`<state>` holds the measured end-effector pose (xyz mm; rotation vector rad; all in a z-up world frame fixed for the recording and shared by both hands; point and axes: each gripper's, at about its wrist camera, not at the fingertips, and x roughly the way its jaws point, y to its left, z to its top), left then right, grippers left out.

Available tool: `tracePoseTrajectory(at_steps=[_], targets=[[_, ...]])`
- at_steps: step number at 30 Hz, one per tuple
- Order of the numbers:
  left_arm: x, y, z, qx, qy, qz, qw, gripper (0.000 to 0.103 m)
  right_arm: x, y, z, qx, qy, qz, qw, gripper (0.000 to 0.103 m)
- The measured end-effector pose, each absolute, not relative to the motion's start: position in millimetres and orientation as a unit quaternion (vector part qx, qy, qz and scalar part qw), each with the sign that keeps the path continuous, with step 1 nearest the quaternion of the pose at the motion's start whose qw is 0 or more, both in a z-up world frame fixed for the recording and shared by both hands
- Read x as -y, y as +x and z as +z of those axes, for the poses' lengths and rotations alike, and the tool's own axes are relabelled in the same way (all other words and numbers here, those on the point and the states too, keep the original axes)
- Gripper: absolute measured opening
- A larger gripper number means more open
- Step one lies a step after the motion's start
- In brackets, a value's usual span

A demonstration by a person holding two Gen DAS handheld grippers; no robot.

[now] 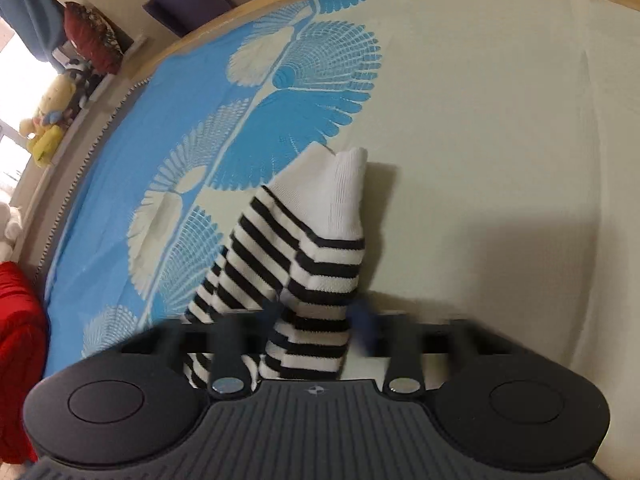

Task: Fold small clothes
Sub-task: 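Reach the right gripper to the other striped sleeve cuff and close, then fold the held sleeve across the white body with the right gripper, release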

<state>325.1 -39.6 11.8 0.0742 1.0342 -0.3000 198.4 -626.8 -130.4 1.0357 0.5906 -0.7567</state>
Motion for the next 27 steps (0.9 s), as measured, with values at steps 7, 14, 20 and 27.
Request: tracePoseTrajectory(at_steps=[7, 14, 20, 27], targets=[[27, 330, 15, -0.493, 0.022, -0.133, 0.86, 0.052, 609, 182, -109, -0.231, 0.462, -0.424, 0.744, 0.004], [16, 329, 19, -0.49, 0.017, -0.127, 0.862, 0.052, 621, 185, -143, -0.259, 0.5, -0.417, 0.713, 0.013], [-6, 333, 22, -0.488, 0.008, -0.107, 0.866, 0.052, 598, 201, -106, -0.225, 0.429, -0.431, 0.761, 0.006], [-57, 343, 27, -0.485, -0.031, -0.058, 0.872, 0.052, 465, 266, -16, -0.17, 0.247, -0.252, 0.92, 0.005]])
